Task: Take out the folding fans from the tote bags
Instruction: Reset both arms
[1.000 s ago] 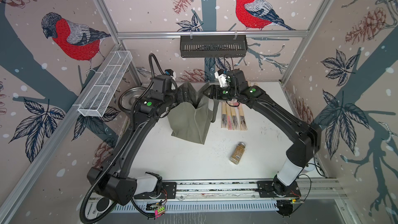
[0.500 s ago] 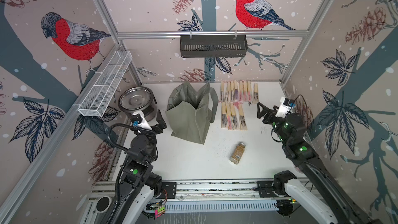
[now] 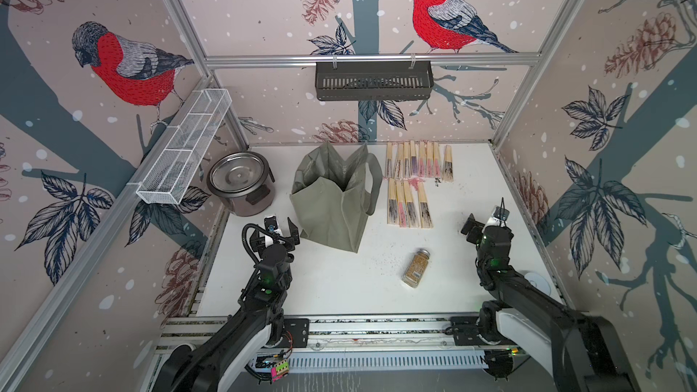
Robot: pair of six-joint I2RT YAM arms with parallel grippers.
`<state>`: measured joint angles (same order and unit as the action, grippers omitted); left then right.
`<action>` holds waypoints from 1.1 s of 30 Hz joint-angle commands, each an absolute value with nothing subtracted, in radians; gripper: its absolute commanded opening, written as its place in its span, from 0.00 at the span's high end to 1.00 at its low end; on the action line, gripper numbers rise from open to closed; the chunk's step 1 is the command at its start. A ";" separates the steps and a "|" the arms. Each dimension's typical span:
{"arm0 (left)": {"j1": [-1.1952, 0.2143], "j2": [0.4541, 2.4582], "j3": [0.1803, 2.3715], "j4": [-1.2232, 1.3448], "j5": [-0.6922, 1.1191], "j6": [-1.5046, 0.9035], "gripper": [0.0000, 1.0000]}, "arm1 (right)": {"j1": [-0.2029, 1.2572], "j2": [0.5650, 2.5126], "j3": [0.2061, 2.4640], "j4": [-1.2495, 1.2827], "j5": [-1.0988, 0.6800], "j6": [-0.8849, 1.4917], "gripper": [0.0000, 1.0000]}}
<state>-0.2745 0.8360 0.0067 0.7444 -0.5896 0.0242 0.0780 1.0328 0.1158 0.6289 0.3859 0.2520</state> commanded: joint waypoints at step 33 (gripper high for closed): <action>-0.049 1.503 0.288 1.107 -0.183 -0.028 0.01 | 0.059 1.506 0.227 1.221 0.363 0.120 0.00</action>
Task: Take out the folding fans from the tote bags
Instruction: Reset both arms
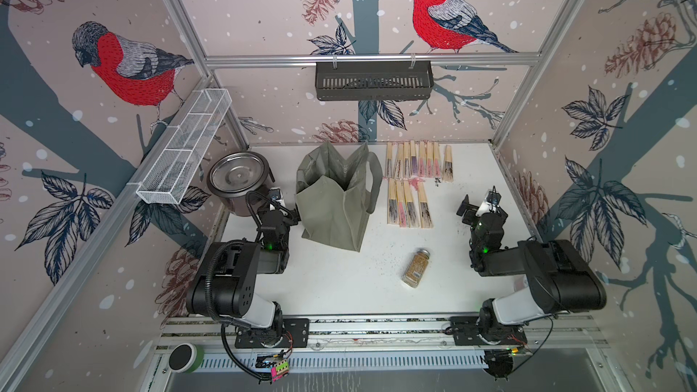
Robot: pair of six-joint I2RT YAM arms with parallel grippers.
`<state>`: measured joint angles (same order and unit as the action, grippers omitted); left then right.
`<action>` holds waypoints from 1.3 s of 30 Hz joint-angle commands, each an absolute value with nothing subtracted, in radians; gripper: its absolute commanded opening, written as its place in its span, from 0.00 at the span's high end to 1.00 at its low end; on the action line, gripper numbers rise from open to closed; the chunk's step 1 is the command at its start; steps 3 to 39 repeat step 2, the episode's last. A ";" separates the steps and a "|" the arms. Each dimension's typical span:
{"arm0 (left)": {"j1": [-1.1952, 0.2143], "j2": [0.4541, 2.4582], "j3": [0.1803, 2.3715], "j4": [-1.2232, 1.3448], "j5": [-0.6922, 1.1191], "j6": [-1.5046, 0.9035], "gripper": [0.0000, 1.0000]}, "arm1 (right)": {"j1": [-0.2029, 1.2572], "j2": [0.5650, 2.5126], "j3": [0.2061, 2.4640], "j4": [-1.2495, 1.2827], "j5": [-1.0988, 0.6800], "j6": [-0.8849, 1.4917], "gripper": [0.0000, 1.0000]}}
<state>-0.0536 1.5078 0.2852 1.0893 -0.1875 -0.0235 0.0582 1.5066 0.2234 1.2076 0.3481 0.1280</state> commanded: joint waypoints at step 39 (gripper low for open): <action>-0.053 1.483 0.269 1.109 -0.184 -0.033 0.01 | 0.065 1.498 0.206 1.248 0.393 0.124 0.00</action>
